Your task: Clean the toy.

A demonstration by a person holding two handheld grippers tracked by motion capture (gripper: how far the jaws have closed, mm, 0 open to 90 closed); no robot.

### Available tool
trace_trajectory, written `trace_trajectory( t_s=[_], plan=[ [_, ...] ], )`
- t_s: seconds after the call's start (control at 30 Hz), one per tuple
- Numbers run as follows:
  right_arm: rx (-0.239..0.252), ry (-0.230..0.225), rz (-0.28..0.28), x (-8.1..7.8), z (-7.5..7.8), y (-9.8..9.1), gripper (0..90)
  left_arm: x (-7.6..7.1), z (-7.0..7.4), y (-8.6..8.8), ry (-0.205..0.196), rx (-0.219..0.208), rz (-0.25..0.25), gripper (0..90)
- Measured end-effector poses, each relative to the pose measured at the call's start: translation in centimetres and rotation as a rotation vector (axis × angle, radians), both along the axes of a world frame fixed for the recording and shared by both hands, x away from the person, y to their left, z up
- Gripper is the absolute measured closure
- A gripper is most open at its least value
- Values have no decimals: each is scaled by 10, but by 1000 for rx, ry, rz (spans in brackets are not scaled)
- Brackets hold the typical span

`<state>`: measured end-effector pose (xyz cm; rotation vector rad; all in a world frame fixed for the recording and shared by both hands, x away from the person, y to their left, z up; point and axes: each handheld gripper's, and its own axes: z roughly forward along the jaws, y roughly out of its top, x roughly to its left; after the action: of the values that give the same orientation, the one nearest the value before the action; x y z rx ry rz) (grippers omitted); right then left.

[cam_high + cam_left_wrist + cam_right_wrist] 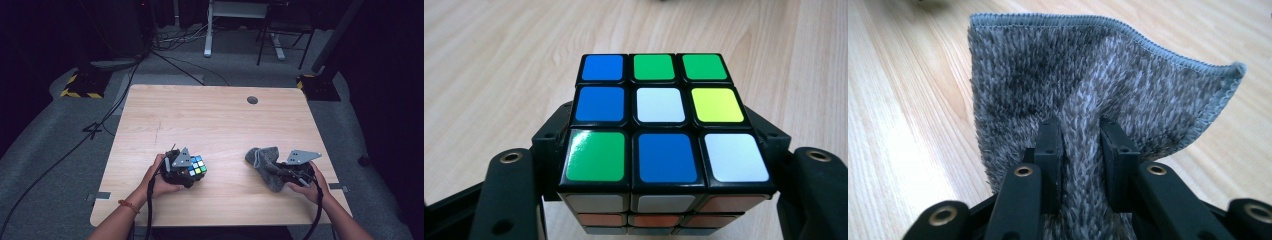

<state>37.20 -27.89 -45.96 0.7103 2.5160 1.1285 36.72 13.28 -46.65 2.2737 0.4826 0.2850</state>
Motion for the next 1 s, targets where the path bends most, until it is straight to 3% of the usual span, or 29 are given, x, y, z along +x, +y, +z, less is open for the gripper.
trace_trajectory(
  t_s=[0.23,0.73,0.9,1.0],
  plan=[
    [-5,13,3,-2,-12,0,711,0,-14,2,57,8,-14,327],
    [-1,29,9,-3,-19,3,712,-1,-18,1,79,-2,-29,326],
    [0,31,15,-4,-20,5,714,-3,-21,-1,89,6,-29,319],
    [-3,30,18,-5,-21,6,712,-5,-21,-2,92,39,-22,285]
  ],
)
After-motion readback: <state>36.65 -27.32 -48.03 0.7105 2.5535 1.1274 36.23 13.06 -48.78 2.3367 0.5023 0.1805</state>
